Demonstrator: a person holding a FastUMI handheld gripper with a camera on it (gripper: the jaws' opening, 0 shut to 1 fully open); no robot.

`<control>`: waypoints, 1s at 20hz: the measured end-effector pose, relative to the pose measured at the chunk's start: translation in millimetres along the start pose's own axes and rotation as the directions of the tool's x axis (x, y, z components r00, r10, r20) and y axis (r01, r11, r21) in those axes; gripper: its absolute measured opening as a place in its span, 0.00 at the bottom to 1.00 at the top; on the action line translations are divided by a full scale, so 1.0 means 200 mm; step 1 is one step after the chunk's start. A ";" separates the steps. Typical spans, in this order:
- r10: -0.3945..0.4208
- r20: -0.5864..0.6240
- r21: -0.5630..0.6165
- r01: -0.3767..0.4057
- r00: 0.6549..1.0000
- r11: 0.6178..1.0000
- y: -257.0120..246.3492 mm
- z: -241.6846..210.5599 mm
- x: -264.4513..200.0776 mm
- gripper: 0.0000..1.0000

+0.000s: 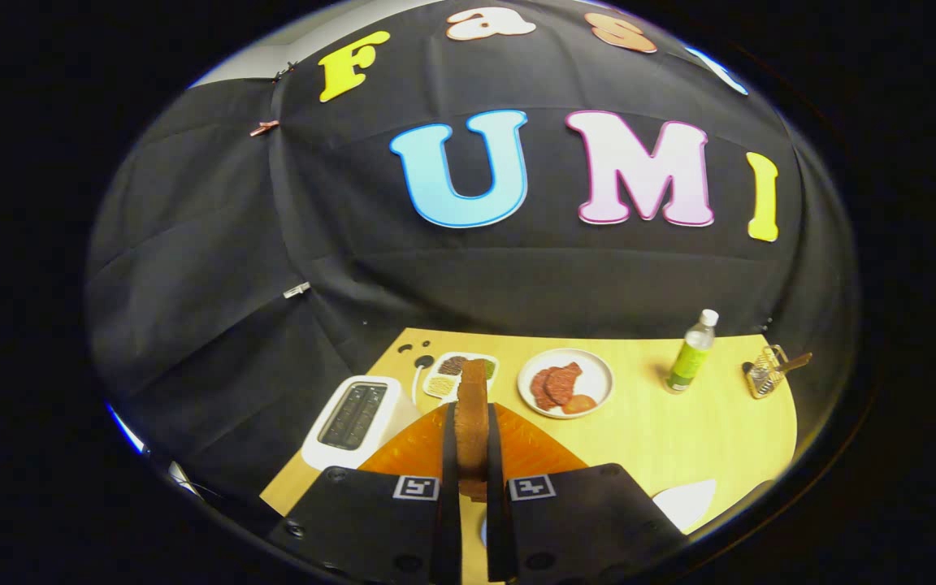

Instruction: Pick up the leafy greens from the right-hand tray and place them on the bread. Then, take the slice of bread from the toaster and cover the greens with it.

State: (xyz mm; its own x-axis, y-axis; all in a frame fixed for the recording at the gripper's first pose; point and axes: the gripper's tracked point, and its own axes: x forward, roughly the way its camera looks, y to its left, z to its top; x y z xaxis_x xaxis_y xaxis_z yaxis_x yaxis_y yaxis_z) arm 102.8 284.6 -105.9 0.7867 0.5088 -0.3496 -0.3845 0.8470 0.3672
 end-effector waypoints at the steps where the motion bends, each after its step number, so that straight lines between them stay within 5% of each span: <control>1: -0.018 -0.003 0.006 0.018 1.000 1.000 -0.07 -0.03 -0.04 0.17; 6: -0.074 -0.066 0.067 0.079 0.995 0.995 -0.34 -0.34 -0.17 0.16; 10: 0.025 -0.122 0.200 0.000 0.992 0.980 -0.27 -0.58 -0.13 0.16; 14: 0.039 -0.149 0.270 0.003 0.988 0.963 -0.26 -0.74 -0.01 0.16; 20: -0.041 -0.164 0.406 0.105 0.986 0.908 -0.34 -0.92 0.18 0.16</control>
State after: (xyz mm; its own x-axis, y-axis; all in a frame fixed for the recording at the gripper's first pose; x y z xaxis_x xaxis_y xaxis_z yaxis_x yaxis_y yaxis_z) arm 68.8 273.6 -301.1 0.7117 0.4924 -0.5010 -0.0706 0.7597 0.6464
